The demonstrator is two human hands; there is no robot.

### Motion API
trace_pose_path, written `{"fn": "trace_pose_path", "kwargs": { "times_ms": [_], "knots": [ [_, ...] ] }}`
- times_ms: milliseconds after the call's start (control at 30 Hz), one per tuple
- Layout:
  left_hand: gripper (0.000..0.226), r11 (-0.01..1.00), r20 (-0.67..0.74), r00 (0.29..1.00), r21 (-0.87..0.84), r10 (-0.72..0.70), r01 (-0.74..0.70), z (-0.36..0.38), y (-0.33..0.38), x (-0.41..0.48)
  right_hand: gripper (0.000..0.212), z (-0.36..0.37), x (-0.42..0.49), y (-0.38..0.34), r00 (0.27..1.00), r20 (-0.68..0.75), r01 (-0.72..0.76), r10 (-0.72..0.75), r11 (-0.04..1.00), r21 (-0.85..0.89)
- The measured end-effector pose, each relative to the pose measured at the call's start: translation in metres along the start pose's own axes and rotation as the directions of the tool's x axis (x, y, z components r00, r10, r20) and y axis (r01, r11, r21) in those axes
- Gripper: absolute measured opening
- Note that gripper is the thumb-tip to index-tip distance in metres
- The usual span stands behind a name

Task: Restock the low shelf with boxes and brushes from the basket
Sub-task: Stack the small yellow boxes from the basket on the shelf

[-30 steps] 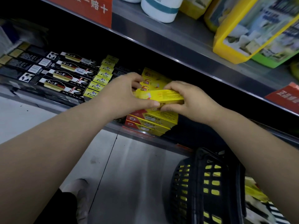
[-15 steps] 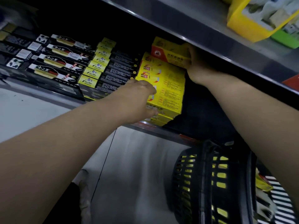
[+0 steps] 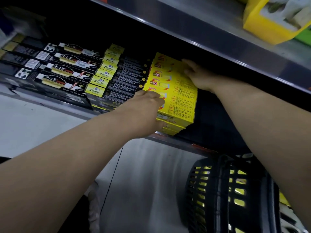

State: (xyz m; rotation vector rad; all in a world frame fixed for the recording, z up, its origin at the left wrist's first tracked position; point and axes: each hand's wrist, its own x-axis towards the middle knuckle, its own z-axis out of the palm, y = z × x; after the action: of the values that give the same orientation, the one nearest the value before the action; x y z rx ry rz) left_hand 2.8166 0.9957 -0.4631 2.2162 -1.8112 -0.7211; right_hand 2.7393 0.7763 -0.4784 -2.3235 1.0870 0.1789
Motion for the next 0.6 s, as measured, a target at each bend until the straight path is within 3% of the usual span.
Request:
{"fn": "trace_pose_path", "kwargs": {
  "times_ms": [133, 267, 433, 600],
  "knots": [
    [0.057, 1.000, -0.029, 0.999, -0.029, -0.014, 0.013, -0.004, 0.005, -0.001, 0.061, -0.008, -0.017, -0.007, 0.998, 0.015, -0.059, 0.063, 0.979, -0.193],
    [0.047, 0.982, -0.152, 0.988, -0.188, -0.013, -0.016, -0.014, 0.026, -0.006, 0.051, -0.023, -0.069, -0.018, 1.000, 0.011, -0.002, 0.005, 0.955, -0.297],
    [0.024, 0.915, -0.256, 0.962, -0.360, 0.092, -0.183, -0.027, 0.076, -0.016, 0.023, -0.052, -0.170, -0.014, 0.979, -0.084, 0.185, -0.188, 0.982, -0.044],
    [0.021, 0.884, -0.264, 0.912, -0.267, 0.315, -0.382, -0.022, 0.138, -0.030, 0.021, -0.075, -0.256, 0.016, 0.967, -0.187, 0.205, -0.172, 0.964, 0.172]
  ]
}}
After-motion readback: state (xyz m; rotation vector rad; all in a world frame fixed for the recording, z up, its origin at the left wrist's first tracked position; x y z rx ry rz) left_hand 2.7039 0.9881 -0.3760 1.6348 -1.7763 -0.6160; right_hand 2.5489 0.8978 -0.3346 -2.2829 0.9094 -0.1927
